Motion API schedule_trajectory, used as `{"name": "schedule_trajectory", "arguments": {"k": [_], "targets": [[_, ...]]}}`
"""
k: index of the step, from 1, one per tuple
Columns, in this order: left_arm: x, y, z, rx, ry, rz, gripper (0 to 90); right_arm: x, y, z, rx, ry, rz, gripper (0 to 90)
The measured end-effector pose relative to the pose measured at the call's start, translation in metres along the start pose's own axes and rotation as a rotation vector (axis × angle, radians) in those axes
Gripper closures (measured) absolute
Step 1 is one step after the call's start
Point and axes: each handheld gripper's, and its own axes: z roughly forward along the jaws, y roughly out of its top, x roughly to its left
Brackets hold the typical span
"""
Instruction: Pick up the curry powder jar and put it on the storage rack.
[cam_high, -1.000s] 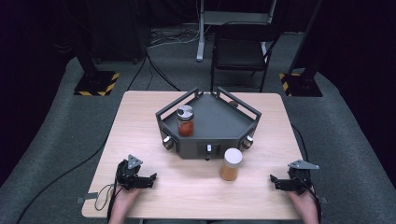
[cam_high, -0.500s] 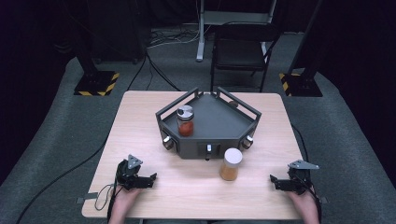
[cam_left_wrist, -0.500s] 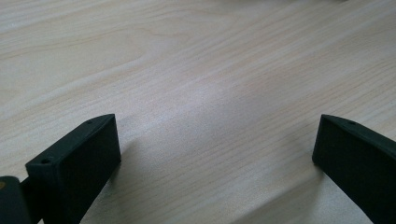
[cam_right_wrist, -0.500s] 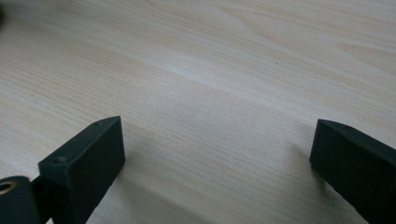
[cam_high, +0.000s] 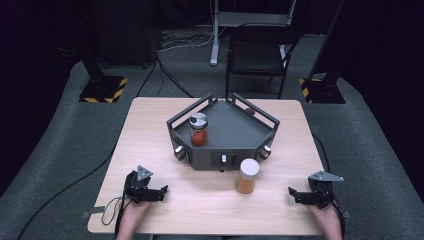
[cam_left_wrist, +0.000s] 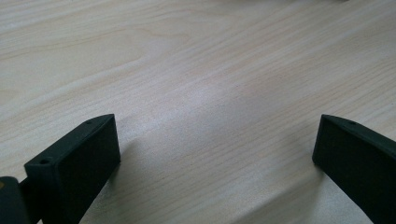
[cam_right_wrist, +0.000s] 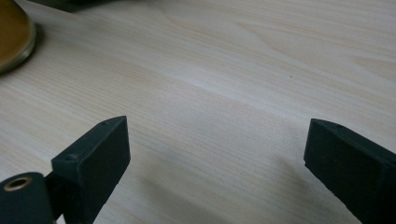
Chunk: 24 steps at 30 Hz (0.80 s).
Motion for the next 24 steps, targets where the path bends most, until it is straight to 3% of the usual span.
{"name": "schedule_trajectory", "arguments": {"k": [24], "targets": [[0.000, 0.000, 0.000, -0.002, -0.001, -0.002, 0.2, 0.026, 0.017, -0.010, -0.079, 0.090, -0.071, 6.1]]}}
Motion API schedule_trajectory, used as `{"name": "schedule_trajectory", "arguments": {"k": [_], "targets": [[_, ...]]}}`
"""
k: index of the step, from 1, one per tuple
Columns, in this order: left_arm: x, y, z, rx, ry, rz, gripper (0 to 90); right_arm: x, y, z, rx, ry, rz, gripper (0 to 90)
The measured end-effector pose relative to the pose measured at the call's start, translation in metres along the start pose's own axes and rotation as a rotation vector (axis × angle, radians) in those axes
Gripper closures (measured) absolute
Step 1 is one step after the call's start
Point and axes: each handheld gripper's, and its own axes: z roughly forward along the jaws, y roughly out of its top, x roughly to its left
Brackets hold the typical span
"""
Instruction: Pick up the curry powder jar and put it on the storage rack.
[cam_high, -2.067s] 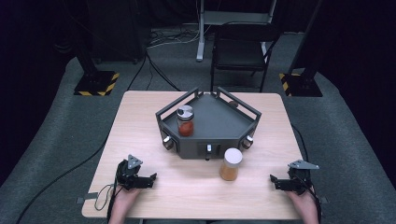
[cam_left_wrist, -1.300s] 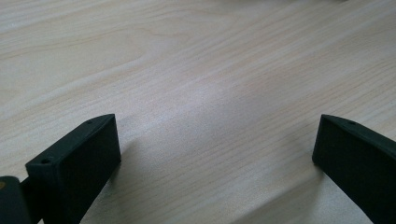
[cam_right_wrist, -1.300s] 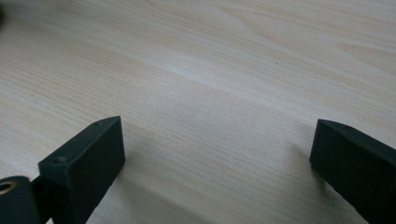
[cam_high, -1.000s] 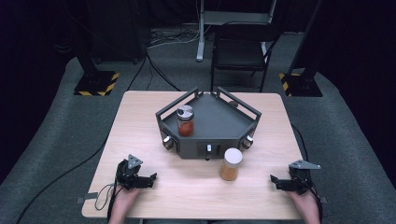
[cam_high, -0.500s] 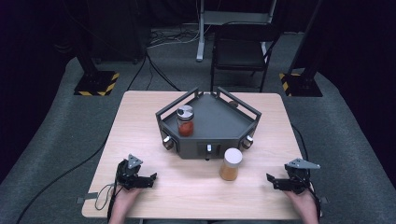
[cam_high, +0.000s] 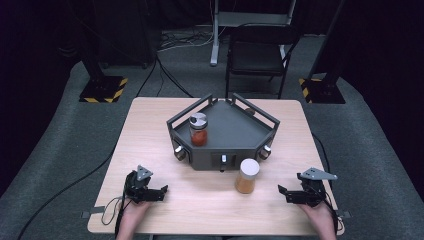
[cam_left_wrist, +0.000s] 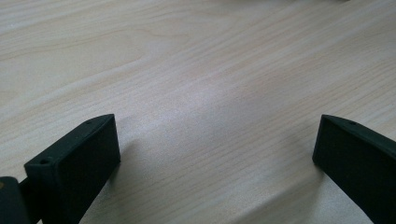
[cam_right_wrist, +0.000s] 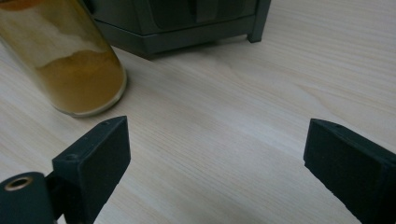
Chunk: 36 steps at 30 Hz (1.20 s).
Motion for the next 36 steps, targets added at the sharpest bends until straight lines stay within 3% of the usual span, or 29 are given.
{"name": "schedule_trajectory", "arguments": {"k": [14, 36], "targets": [[0.000, 0.000, 0.000, 0.000, 0.000, 0.000, 0.2, 0.012, 0.011, 0.005, -0.028, 0.054, -0.022, 6.0], [0.000, 0.000, 0.000, 0.000, 0.000, 0.001, 0.2, 0.031, 0.040, 0.015, -0.027, 0.109, -0.104, 6.4]]}}
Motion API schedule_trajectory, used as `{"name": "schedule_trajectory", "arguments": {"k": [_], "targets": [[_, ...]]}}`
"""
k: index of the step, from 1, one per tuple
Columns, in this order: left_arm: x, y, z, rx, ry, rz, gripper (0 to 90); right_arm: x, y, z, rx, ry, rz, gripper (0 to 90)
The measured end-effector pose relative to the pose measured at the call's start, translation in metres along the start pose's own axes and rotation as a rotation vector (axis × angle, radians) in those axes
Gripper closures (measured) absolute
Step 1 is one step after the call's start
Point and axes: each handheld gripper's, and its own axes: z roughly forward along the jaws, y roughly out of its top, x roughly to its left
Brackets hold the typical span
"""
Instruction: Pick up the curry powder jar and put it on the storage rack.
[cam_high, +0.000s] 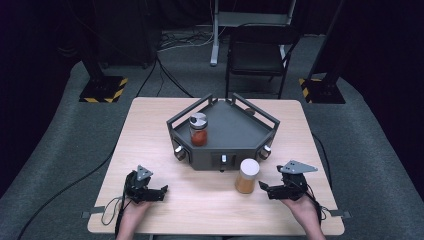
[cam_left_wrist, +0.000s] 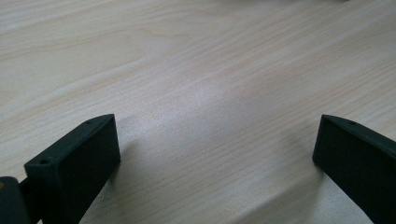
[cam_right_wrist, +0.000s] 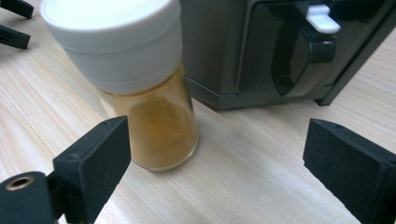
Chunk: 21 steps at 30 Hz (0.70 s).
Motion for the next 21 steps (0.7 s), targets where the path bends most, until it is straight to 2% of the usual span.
{"name": "schedule_trajectory", "arguments": {"k": [3, 7, 21], "targets": [[0.000, 0.000, 0.000, 0.000, 0.000, 0.000, 0.2, -0.003, 0.001, 0.002, -0.006, 0.025, 0.009, 6.6], [0.000, 0.000, 0.000, 0.000, 0.000, 0.000, 0.2, -0.002, 0.005, 0.006, -0.005, 0.036, 0.006, 7.0], [0.000, 0.000, 0.000, 0.000, 0.000, 0.000, 0.2, 0.003, 0.018, 0.014, -0.002, 0.074, -0.033, 8.2]]}}
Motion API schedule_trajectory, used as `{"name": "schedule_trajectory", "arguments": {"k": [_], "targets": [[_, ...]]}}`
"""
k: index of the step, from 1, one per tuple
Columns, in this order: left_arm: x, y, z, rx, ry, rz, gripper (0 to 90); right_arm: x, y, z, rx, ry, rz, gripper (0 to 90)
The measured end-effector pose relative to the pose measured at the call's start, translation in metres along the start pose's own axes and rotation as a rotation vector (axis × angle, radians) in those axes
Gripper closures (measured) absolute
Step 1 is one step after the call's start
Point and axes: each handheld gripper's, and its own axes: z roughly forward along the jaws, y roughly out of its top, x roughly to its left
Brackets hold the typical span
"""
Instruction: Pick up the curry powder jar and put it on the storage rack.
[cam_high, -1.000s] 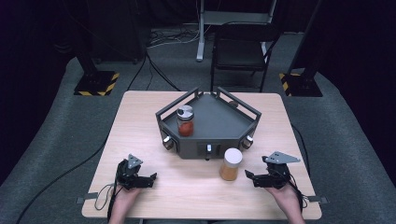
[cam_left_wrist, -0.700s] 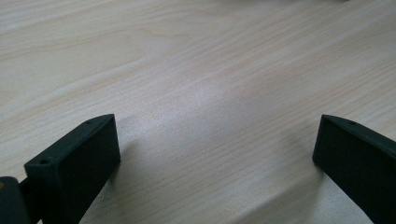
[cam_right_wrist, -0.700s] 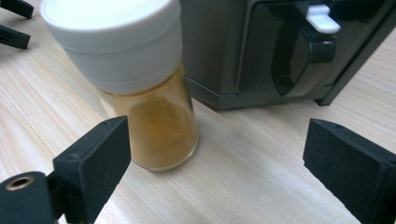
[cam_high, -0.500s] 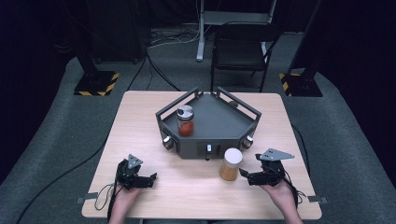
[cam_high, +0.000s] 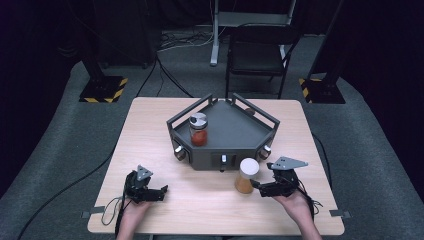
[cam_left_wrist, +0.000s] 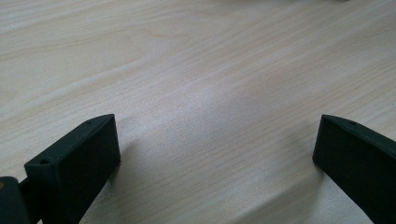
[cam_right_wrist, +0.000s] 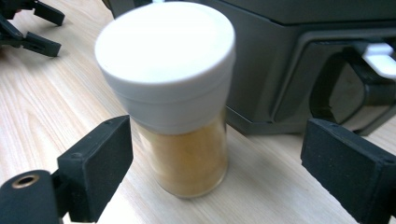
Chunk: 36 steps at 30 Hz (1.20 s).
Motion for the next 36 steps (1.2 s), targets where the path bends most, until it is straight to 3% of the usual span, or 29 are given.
{"name": "schedule_trajectory", "arguments": {"k": [16, 30, 36], "targets": [[0.000, 0.000, 0.000, 0.000, 0.000, 0.000, 0.2, 0.008, 0.011, 0.014, 0.012, 0.015, -0.027, 11.5], [0.000, 0.000, 0.000, 0.000, 0.000, 0.000, 0.2, 0.012, 0.014, 0.026, 0.002, 0.031, -0.047, 24.2], [0.000, 0.000, 0.000, -0.001, 0.000, -0.001, 0.1, 0.018, 0.016, 0.028, -0.002, 0.012, -0.064, 32.9]]}}
